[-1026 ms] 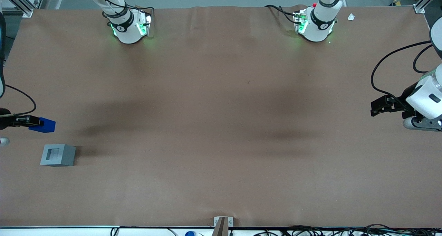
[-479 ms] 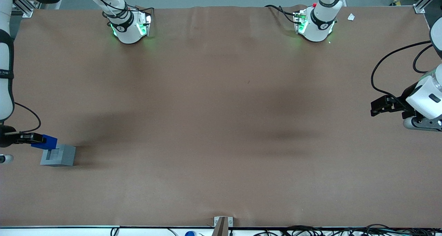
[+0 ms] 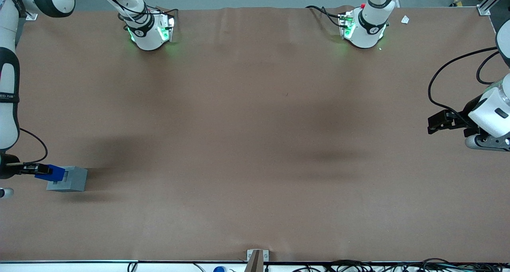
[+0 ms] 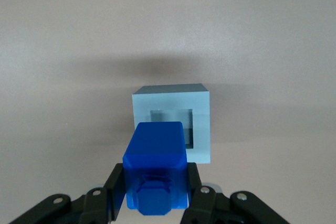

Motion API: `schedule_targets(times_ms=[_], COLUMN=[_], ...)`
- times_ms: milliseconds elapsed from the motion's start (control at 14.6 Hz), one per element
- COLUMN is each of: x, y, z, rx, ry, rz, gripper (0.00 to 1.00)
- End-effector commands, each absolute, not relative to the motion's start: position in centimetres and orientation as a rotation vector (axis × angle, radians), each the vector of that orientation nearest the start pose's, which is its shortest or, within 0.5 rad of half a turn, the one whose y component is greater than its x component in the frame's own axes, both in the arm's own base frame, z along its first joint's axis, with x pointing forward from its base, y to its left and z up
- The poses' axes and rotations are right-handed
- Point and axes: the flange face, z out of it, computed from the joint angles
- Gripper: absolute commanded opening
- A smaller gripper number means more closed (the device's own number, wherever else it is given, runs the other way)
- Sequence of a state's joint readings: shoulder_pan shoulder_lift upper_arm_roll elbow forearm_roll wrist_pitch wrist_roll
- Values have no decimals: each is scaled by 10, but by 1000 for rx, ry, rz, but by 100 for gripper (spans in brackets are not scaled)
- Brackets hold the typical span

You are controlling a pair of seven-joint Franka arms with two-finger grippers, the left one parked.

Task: Insert blue part into gray base with right arm
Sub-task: 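Carry the blue block over the gray base's opening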

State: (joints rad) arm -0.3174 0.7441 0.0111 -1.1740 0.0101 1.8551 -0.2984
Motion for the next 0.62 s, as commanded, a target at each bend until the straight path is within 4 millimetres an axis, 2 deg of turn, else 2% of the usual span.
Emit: schedule_targets(times_ms=[0, 547], x=[716, 718], y=[-228, -231], z=[342, 326], rx=[-3107, -3097], ry=[76, 81], rz=[84, 100], gripper=[0, 0])
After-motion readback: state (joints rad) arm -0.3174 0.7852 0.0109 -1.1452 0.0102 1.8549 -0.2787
